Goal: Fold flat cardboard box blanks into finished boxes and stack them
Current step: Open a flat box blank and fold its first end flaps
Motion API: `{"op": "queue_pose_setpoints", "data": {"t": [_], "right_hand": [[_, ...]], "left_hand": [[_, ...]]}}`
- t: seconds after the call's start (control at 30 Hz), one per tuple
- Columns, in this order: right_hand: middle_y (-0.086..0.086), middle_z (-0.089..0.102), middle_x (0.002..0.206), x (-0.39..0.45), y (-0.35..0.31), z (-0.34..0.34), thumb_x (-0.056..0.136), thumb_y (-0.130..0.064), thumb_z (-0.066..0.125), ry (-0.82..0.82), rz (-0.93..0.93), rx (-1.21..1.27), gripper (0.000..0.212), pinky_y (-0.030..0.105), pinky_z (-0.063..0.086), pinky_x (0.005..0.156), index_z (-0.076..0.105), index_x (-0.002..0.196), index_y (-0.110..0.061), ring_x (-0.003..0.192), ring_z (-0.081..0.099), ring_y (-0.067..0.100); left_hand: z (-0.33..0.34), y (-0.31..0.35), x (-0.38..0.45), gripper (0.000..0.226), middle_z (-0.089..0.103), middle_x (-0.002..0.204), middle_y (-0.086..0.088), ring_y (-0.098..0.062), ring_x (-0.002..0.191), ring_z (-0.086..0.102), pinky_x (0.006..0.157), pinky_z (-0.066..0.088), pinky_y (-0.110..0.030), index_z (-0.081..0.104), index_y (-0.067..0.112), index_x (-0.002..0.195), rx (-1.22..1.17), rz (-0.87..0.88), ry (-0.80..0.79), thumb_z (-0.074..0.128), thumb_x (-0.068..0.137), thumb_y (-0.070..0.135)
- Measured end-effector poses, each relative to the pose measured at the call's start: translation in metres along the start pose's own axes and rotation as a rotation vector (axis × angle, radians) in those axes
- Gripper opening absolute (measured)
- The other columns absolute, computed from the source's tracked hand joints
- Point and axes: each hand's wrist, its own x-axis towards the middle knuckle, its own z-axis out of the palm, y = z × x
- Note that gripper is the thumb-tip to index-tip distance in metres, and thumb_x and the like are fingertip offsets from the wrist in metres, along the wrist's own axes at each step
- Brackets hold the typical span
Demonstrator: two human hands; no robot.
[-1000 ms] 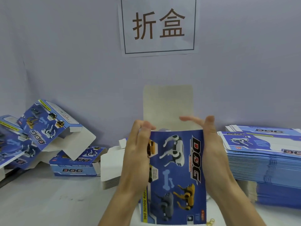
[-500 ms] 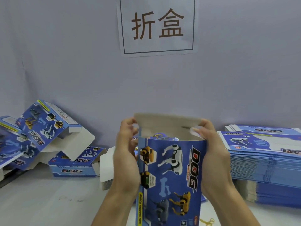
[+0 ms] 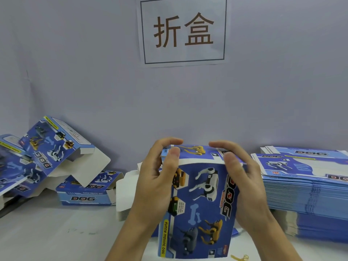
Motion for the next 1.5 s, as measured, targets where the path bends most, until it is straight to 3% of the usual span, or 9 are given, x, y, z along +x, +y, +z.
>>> {"op": "queue_pose_setpoints", "data": {"t": [0.4, 0.57, 0.7, 0.8, 0.9, 1.0, 1.1, 1.23, 1.5], "right_hand": [[0.003, 0.072, 0.119, 0.002, 0.001, -0.008, 0.075, -0.044, 0.08, 0.005, -0.037, 0.01, 0.043, 0.038, 0.062, 0.063, 0.069, 0.112, -0.026, 0.091, 0.075, 0.031], [0.024, 0.072, 0.102, 0.003, -0.013, -0.015, 0.071, -0.06, 0.074, 0.169, 0.113, 0.255, 0.061, 0.053, 0.06, 0.068, 0.07, 0.11, -0.013, 0.083, 0.072, 0.043], [0.015, 0.072, 0.118, 0.004, -0.016, -0.043, 0.084, -0.067, 0.048, 0.199, 0.312, 0.472, 0.068, 0.044, 0.063, 0.069, 0.067, 0.129, -0.019, 0.099, 0.073, 0.037], [0.038, 0.052, 0.136, 0.003, -0.015, -0.047, 0.101, -0.056, 0.027, 0.085, 0.43, 0.833, 0.073, 0.062, 0.049, 0.094, 0.051, 0.14, 0.001, 0.117, 0.059, 0.052], [0.016, 0.067, 0.129, 0.009, -0.004, -0.056, 0.098, -0.055, 0.036, 0.245, 0.382, 0.311, 0.049, 0.055, 0.043, 0.092, 0.07, 0.122, -0.03, 0.119, 0.063, 0.034], [0.006, 0.072, 0.12, 0.01, 0.0, -0.047, 0.094, -0.055, 0.041, 0.198, 0.367, 0.185, 0.045, 0.048, 0.044, 0.089, 0.07, 0.121, -0.035, 0.116, 0.065, 0.027], [0.001, 0.074, 0.111, 0.008, 0.004, -0.033, 0.095, -0.04, 0.051, 0.196, 0.369, -0.033, 0.027, 0.042, 0.047, 0.083, 0.074, 0.109, -0.035, 0.109, 0.066, 0.024], [-0.008, 0.074, 0.089, 0.008, 0.018, -0.024, 0.096, -0.023, 0.059, 0.104, 0.389, -0.464, 0.02, 0.044, 0.052, 0.079, 0.074, 0.098, -0.036, 0.088, 0.069, 0.017], [0.007, 0.074, 0.075, 0.002, 0.037, -0.019, 0.095, -0.022, 0.063, -0.01, 0.542, -0.645, 0.006, 0.047, 0.058, 0.075, 0.068, 0.093, -0.022, 0.065, 0.067, 0.016]], "left_hand": [[-0.013, 0.004, 0.0, 0.044, 0.072, 0.095, 0.004, -0.018, 0.091, 0.073, 0.063, 0.059, -0.024, 0.064, 0.025, 0.111, 0.258, 0.218, -0.017, 0.049, 0.093, 0.063], [-0.023, 0.011, 0.0, 0.099, 0.067, 0.117, 0.021, -0.005, 0.103, 0.069, 0.084, 0.058, -0.024, 0.024, 0.06, 0.142, 0.332, -0.253, -0.361, 0.078, 0.06, 0.062], [-0.04, 0.021, -0.004, 0.087, 0.067, 0.116, 0.02, -0.003, 0.105, 0.068, 0.093, 0.056, -0.03, 0.044, 0.055, 0.13, 0.534, -0.519, -0.645, 0.08, 0.052, 0.067], [-0.059, 0.024, 0.001, 0.069, 0.07, 0.104, 0.011, -0.012, 0.094, 0.069, 0.085, 0.054, -0.034, 0.062, 0.044, 0.116, 0.389, -0.36, -0.461, 0.083, 0.053, 0.062], [-0.096, 0.025, 0.012, 0.089, 0.058, 0.085, -0.007, -0.022, 0.084, 0.056, 0.081, 0.047, -0.046, 0.057, 0.018, 0.099, -0.062, -0.165, 0.189, 0.085, 0.039, 0.077], [-0.116, 0.017, 0.011, 0.114, 0.061, 0.104, -0.001, -0.016, 0.099, 0.055, 0.087, 0.044, -0.031, 0.057, 0.013, 0.114, 0.191, -0.131, 0.353, 0.066, 0.035, 0.095], [-0.099, -0.002, 0.007, 0.085, 0.059, 0.13, 0.015, -0.008, 0.12, 0.051, 0.098, 0.04, -0.026, 0.054, 0.025, 0.132, 0.506, -0.194, 0.3, 0.071, 0.062, 0.071], [-0.054, -0.035, 0.001, 0.069, 0.036, 0.156, 0.016, -0.012, 0.14, 0.034, 0.113, 0.033, -0.033, 0.041, 0.04, 0.147, 1.126, -0.29, -0.228, 0.055, 0.086, 0.067], [-0.033, -0.026, 0.005, 0.041, 0.061, 0.105, 0.003, -0.018, 0.096, 0.052, 0.081, 0.046, -0.032, 0.063, 0.028, 0.113, 1.434, -0.189, -0.415, 0.033, 0.104, 0.054]]}}
